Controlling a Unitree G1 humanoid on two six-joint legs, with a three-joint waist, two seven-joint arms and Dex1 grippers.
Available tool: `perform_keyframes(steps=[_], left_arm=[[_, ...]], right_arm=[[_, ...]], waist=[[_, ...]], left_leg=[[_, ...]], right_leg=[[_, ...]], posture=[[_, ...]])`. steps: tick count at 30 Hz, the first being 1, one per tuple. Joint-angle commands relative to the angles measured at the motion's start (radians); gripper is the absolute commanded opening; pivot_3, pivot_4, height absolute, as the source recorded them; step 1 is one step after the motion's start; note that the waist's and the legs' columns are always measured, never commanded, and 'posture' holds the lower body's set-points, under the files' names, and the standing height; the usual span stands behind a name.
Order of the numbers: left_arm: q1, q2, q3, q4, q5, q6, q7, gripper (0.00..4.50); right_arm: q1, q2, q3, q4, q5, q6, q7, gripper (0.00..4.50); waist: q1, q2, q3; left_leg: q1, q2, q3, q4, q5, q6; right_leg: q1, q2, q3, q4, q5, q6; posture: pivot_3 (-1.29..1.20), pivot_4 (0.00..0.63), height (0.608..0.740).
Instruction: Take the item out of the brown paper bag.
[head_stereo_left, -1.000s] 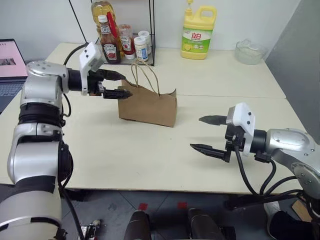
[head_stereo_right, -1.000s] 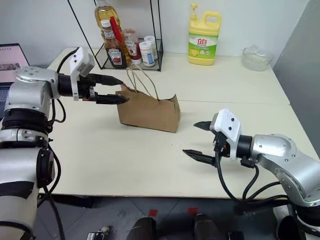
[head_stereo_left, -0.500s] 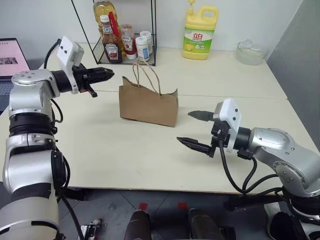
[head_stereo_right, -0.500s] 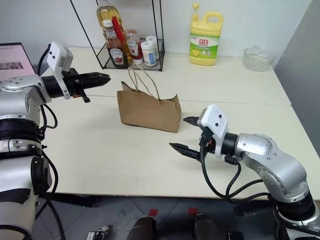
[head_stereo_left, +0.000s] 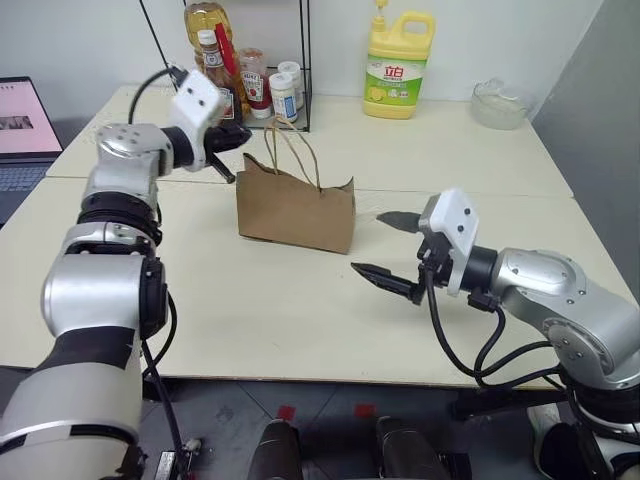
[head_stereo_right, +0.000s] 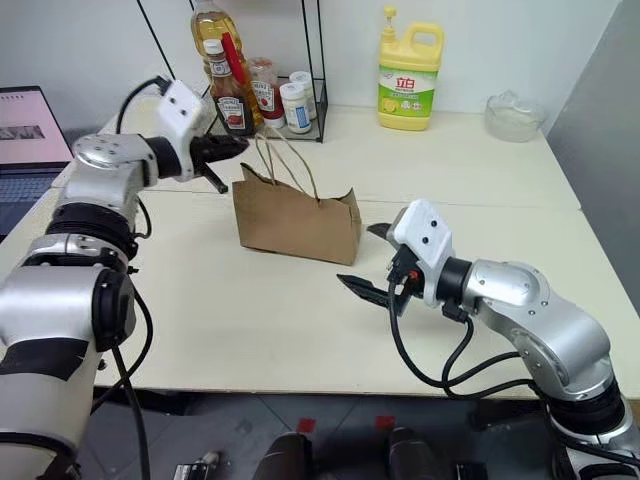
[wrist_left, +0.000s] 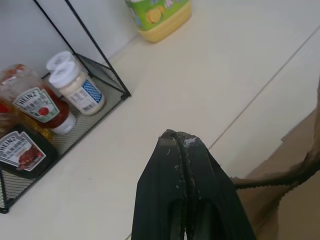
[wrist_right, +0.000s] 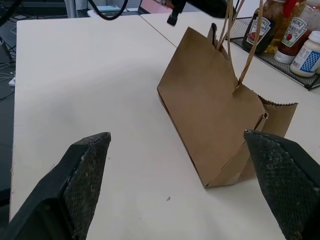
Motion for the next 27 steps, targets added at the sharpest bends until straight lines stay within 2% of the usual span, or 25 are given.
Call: perform_keyframes(steps=[1,5,10,16,18,21,27], left_arm=[[-0.04,0.006,-0.024,0.008,0.038,-0.004,-0.027,0.02],[-0.036,0.013,-0.043,0.009,0.054,0.004,-0.138,0.02],[-0.026,0.044,-0.054,-0.019,0.045,0.031,-0.374,0.02],[0.036,0.11,-0.074,-0.137,0.022,0.074,-0.629,0.02],[0.094,0.136,-0.087,-0.24,-0.01,0.118,-0.694,0.02],[0.215,0.188,-0.142,-0.453,-0.105,0.215,-0.709,0.02],[0.548,0.36,-0.192,-1.04,-0.344,0.532,-0.709,0.02]], right_arm=[[-0.013,-0.017,-0.035,-0.046,0.009,0.016,-0.006,4.5],[0.012,-0.026,-0.054,-0.071,0.027,0.033,-0.01,4.5],[0.044,-0.046,-0.081,-0.096,0.048,0.046,0.004,4.5],[0.078,-0.091,-0.099,-0.102,0.075,0.031,0.05,4.5],[0.086,-0.1,-0.095,-0.095,0.073,0.019,0.069,4.5],[0.091,-0.103,-0.089,-0.084,0.065,0.002,0.089,4.5],[0.09,-0.1,-0.06,-0.06,0.05,-0.032,0.127,4.5]], waist=[[-0.001,0.0,0.0],[-0.001,0.0,0.0],[-0.002,0.0,0.0],[-0.003,0.0,0.0],[-0.004,0.0,0.0],[-0.006,0.001,0.0],[-0.006,0.001,0.0]], left_leg=[[0.0,0.0,0.0,0.0,0.0,0.0],[0.0,0.0,0.0,0.0,0.0,-0.001],[0.0,0.0,0.0,-0.001,0.0,-0.001],[0.0,0.0,0.0,-0.001,0.0,0.0],[0.0,0.0,0.0,-0.001,0.0,0.0],[0.001,0.001,0.0,-0.002,0.0,0.0],[0.002,0.002,0.0,-0.002,0.0,0.0]], right_leg=[[0.0,0.0,0.0,0.0,0.0,0.0],[0.0,0.0,0.0,0.0,0.0,0.0],[0.0,0.0,0.0,0.0,0.0,0.0],[0.0,0.0,0.0,0.0,0.0,0.0],[0.0,0.0,0.0,0.0,0.0,0.0],[0.0,0.0,0.0,0.0,-0.001,-0.001],[0.001,0.0,0.001,0.0,-0.001,-0.001]], posture=[[0.0,0.15,0.74],[0.0,0.15,0.74],[0.0,0.15,0.74],[0.0,0.15,0.74],[0.0,0.15,0.74],[0.0,0.15,0.74],[0.0,0.15,0.74]])
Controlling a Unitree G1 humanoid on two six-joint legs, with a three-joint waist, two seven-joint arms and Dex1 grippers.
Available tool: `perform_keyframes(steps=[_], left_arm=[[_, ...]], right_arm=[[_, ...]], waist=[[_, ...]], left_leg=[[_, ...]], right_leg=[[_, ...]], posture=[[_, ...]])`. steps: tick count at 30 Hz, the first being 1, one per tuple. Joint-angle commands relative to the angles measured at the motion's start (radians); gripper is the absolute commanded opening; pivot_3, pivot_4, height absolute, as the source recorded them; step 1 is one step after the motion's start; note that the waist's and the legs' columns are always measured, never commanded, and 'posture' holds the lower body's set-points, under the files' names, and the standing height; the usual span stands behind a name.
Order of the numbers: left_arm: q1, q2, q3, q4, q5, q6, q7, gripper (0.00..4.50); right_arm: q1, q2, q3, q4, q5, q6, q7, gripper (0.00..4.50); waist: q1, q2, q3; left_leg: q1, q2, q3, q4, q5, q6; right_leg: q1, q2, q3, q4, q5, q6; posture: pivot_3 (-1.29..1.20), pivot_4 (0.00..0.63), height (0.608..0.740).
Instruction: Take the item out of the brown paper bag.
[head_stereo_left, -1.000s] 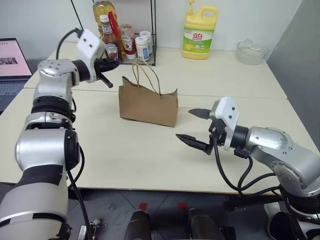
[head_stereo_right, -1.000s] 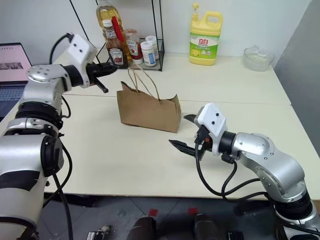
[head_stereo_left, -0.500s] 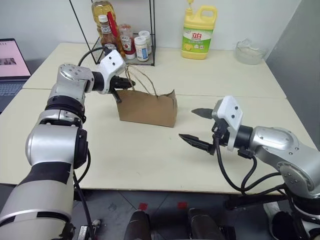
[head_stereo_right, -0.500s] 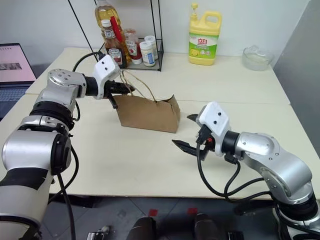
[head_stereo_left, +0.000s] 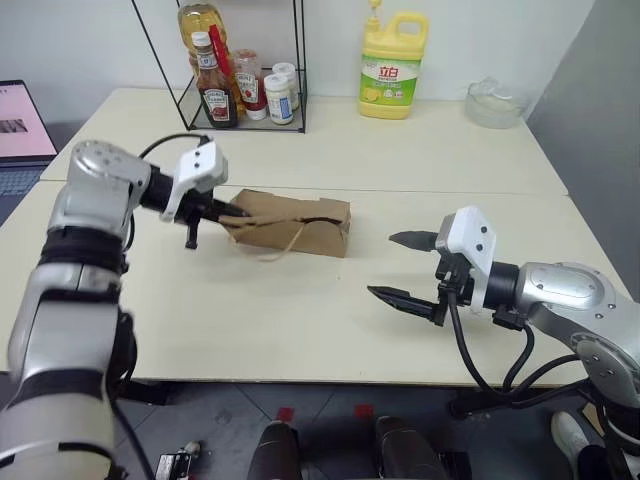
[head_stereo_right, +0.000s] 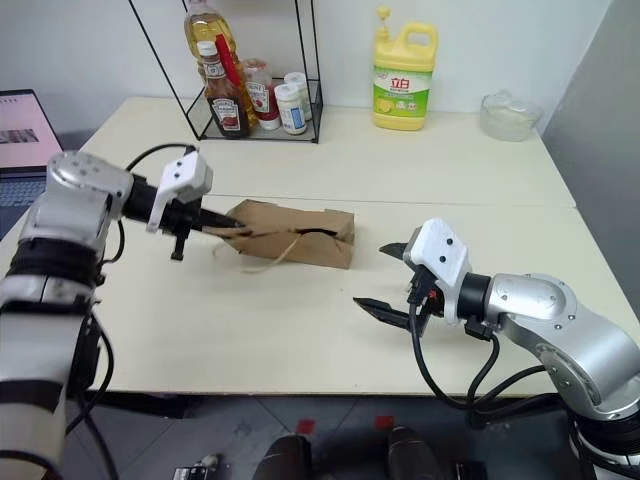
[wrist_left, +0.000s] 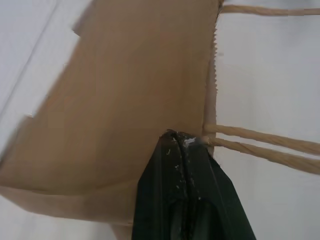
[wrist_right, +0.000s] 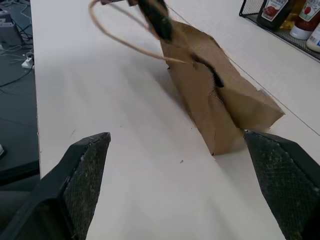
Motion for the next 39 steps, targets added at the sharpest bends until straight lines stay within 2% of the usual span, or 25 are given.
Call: perform_keyframes(steps=[1,5,7,14,17,20,27,33,39], left_arm=[[0.134,0.073,-0.007,-0.306,-0.121,0.176,-0.01,0.02],[0.234,0.099,0.038,-0.48,-0.169,0.292,0.008,0.02],[0.257,0.11,0.048,-0.514,-0.17,0.288,0.025,0.02],[0.263,0.124,0.131,-0.549,-0.154,0.094,0.076,0.02],[0.366,0.173,0.155,-0.607,-0.153,0.007,0.048,0.02],[0.494,0.197,0.196,-0.667,-0.167,-0.073,0.047,0.6],[0.673,0.174,0.264,-0.629,-0.126,-0.406,0.08,2.64],[0.652,0.164,0.219,-0.477,-0.058,-0.662,0.083,2.64],[0.572,0.106,0.155,-0.328,0.009,-0.848,0.124,2.64]], right_arm=[[-0.007,-0.001,0.007,-0.005,-0.005,-0.04,0.027,4.5],[-0.006,-0.01,0.03,-0.003,-0.016,-0.054,0.051,4.5],[0.0,-0.02,0.041,-0.002,-0.03,-0.066,0.065,4.5],[0.027,-0.069,0.087,-0.018,-0.081,-0.144,0.148,4.5],[0.041,-0.086,0.119,-0.019,-0.113,-0.205,0.202,4.5],[0.046,-0.1,0.155,-0.005,-0.153,-0.256,0.247,4.5],[0.008,-0.072,0.19,0.031,-0.171,-0.266,0.282,4.5],[-0.015,-0.046,0.213,0.034,-0.175,-0.252,0.283,4.5],[-0.029,-0.032,0.225,0.034,-0.179,-0.242,0.278,4.5]], waist=[[0.002,0.0,0.0],[0.019,0.0,0.0],[0.021,0.0,0.0],[0.027,0.0,0.0],[0.023,0.001,0.001],[0.02,0.001,0.001],[0.029,0.001,0.001],[0.029,0.001,0.001],[0.029,0.001,0.001]], left_leg=[[0.0,0.0,0.0,0.0,0.0,0.0],[0.0,0.0,-0.001,0.002,0.0,0.0],[0.0,0.0,0.0,0.002,0.0,0.0],[0.0,0.0,0.0,0.001,0.0,0.0],[0.0,0.0,0.001,0.001,0.0,0.0],[0.001,0.0,0.002,0.0,0.0,0.0],[0.001,0.0,0.002,0.0,0.0,0.0],[0.001,0.0,0.002,0.0,0.0,0.001],[0.001,0.0,0.002,0.0,0.0,0.001]], right_leg=[[0.001,0.0,0.0,0.0,0.0,0.0],[0.001,0.0,-0.001,0.0,0.0,0.0],[0.001,0.0,-0.001,0.0,0.0,0.0],[0.0,0.0,0.0,0.0,0.0,0.0],[0.0,0.0,0.001,0.0,0.0,-0.001],[0.0,0.0,0.001,0.0,-0.001,-0.002],[0.0,0.0,0.001,0.0,-0.001,-0.002],[-0.001,0.0,0.001,0.0,-0.001,-0.002],[-0.001,0.0,0.001,0.0,-0.001,-0.002]], posture=[[0.0,0.15,0.74],[0.0,0.15,0.74],[0.0,0.15,0.74],[0.0,0.15,0.74],[0.0,0.15,0.74],[0.0,0.15,0.74],[0.0,0.15,0.74],[0.0,0.15,0.74],[0.0,0.15,0.74]])
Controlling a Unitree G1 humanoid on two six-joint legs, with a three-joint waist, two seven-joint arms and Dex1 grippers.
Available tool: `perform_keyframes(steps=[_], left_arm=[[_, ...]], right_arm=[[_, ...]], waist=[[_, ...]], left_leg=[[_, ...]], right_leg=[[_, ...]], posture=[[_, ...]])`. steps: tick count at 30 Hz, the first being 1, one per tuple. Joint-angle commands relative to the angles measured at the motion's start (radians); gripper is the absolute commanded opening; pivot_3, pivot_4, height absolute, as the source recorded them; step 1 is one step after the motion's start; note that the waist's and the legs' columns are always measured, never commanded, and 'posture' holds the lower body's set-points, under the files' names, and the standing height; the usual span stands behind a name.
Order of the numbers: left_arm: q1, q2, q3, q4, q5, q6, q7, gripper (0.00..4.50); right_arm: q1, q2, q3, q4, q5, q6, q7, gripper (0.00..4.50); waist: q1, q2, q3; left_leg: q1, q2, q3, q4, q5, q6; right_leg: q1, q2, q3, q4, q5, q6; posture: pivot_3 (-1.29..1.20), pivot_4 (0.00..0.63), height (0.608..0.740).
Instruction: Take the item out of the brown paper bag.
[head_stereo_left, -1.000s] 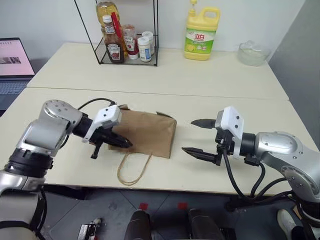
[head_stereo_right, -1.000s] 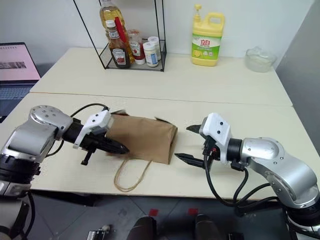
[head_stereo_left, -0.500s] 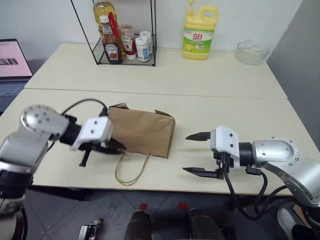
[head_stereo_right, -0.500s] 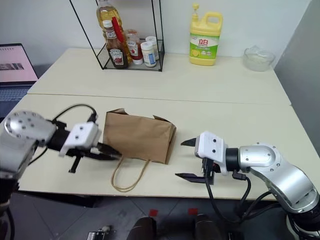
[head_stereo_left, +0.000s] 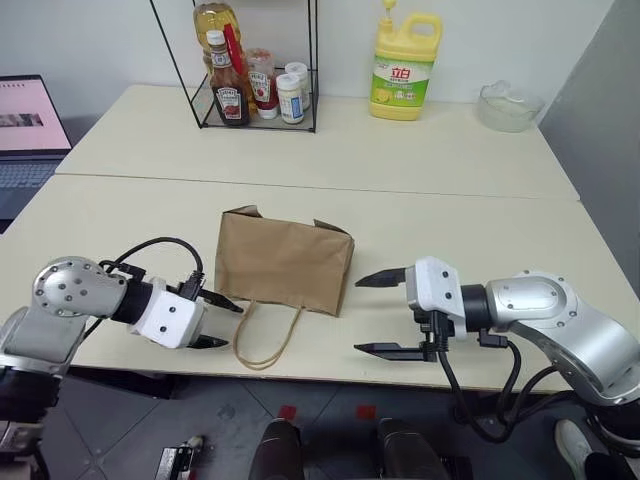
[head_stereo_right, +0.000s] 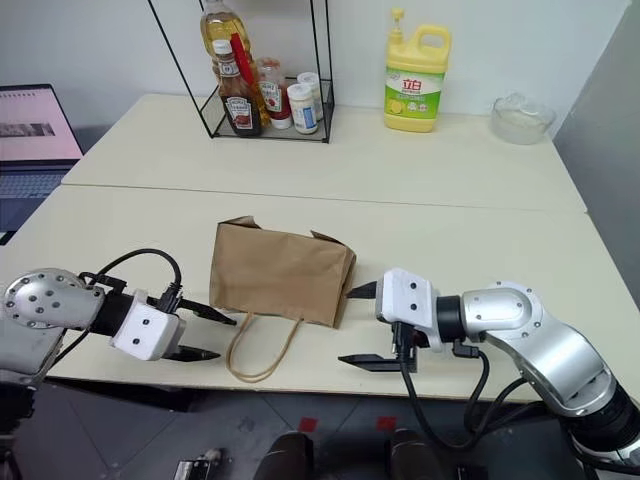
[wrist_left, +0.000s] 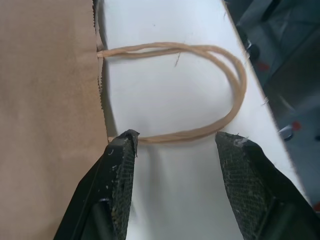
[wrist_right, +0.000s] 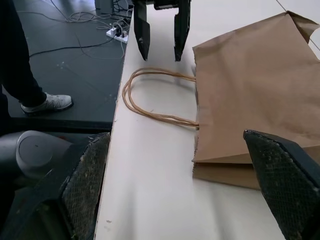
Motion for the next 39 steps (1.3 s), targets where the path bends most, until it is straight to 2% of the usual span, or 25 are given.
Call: perform_keyframes(steps=[1,8,15,24,39], left_arm=[[-0.05,-0.026,-0.029,0.062,0.026,-0.087,0.029,2.64],[-0.109,-0.039,-0.097,0.155,0.054,-0.19,0.028,2.64],[-0.169,-0.036,-0.105,0.262,0.041,-0.26,0.037,2.64],[-0.169,-0.063,-0.116,0.231,0.022,-0.236,0.06,2.64],[-0.148,-0.031,-0.106,0.229,0.009,-0.229,0.052,2.64]], right_arm=[[-0.023,0.007,0.0,-0.022,-0.006,0.003,-0.001,4.5],[-0.026,0.0,-0.006,-0.023,-0.007,0.008,0.004,4.5],[-0.02,-0.007,-0.016,-0.024,-0.005,0.01,0.006,4.5],[-0.023,-0.01,-0.012,-0.012,-0.013,0.0,0.013,4.5],[-0.005,-0.033,-0.024,-0.019,-0.011,0.001,0.034,4.5]], waist=[[0.0,0.0,0.0],[0.0,0.0,0.0],[0.0,0.0,0.0],[0.0,0.0,0.0],[-0.001,0.0,0.0]], left_leg=[[0.0,0.0,0.0,0.0,0.0,0.0],[0.0,0.0,0.0,0.0,0.0,0.0],[0.0,0.0,0.0,0.0,0.0,0.0],[0.0,0.0,0.0,0.0,0.0,0.0],[0.0,0.0,0.0,0.0,0.0,0.0]], right_leg=[[0.0,0.0,0.0,0.0,0.0,0.0],[0.0,0.0,0.0,0.0,0.0,0.0],[0.0,0.0,0.0,0.0,0.0,0.0],[0.0,0.0,0.0,0.0,0.0,0.0],[0.0,0.0,0.0,0.0,0.0,0.0]], posture=[[0.0,0.15,0.74],[0.0,0.15,0.74],[0.0,0.15,0.74],[0.0,0.15,0.74],[0.0,0.15,0.74]])
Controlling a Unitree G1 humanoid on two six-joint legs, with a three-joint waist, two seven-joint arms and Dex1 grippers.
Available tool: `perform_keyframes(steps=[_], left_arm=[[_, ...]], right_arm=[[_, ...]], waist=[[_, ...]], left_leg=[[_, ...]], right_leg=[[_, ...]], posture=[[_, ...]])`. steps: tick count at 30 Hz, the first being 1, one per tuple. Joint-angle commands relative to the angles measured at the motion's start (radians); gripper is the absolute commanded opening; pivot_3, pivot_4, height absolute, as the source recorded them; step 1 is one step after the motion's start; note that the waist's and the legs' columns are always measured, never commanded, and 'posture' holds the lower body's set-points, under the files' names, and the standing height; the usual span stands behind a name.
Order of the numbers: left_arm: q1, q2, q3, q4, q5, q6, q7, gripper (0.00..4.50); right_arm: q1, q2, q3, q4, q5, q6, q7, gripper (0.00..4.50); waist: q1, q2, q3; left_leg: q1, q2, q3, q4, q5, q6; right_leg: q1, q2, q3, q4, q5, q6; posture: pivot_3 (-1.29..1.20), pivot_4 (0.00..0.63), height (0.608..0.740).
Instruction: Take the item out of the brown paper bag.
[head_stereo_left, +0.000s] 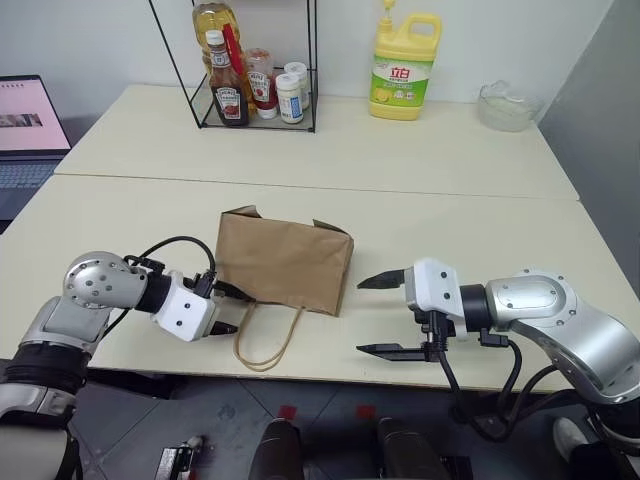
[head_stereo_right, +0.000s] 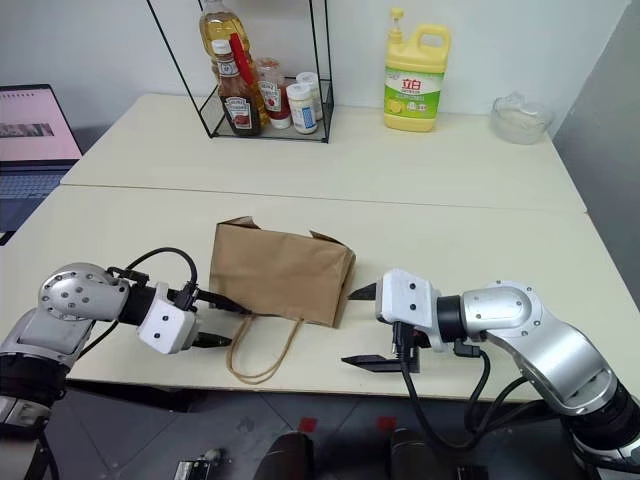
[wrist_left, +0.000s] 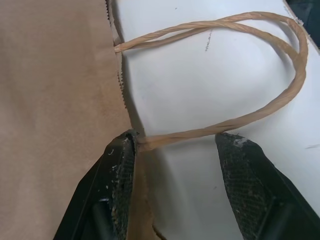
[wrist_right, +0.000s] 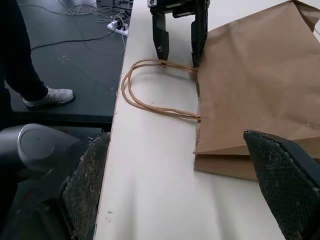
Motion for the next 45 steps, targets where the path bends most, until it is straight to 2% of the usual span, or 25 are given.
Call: perform_keyframes(steps=[1,11,25,38,45], left_arm=[[0.001,0.036,0.015,-0.032,-0.033,0.015,-0.007,2.64],[0.03,0.041,0.009,-0.132,-0.057,0.084,-0.001,2.64],[0.046,0.002,-0.014,-0.126,-0.041,0.003,0.008,2.64],[0.005,-0.038,-0.026,0.018,0.0,-0.294,0.084,2.64],[-0.011,-0.037,-0.06,0.075,0.009,-0.356,0.121,2.64]], right_arm=[[0.001,-0.017,-0.03,-0.024,0.003,-0.014,0.017,4.5],[0.0,-0.018,-0.026,-0.02,0.001,-0.016,0.025,4.5],[0.001,-0.019,-0.028,-0.026,0.002,-0.01,0.02,4.5],[-0.009,-0.007,-0.02,-0.014,-0.006,-0.018,0.019,4.5],[-0.011,-0.004,-0.024,-0.012,-0.012,-0.015,0.022,4.5]], waist=[[0.0,0.0,0.0],[0.0,0.0,0.0],[0.0,0.0,0.0],[0.0,0.0,0.0],[0.0,0.0,0.0]], left_leg=[[0.0,0.0,0.0,0.0,0.0,0.0],[0.0,0.0,0.0,0.0,0.0,0.0],[0.0,0.0,0.0,0.0,0.0,0.0],[0.0,0.0,0.0,0.0,0.0,0.0],[0.0,0.0,0.0,0.0,0.0,0.0]], right_leg=[[0.0,0.0,0.0,0.0,0.0,0.0],[0.0,0.0,0.0,0.0,0.0,0.0],[0.0,0.0,0.0,0.0,0.0,0.0],[0.0,0.0,0.0,0.0,0.0,0.0],[0.0,0.0,0.0,0.0,0.0,0.0]], posture=[[0.0,0.15,0.74],[0.0,0.15,0.74],[0.0,0.15,0.74],[0.0,0.15,0.74],[0.0,0.15,0.74]])
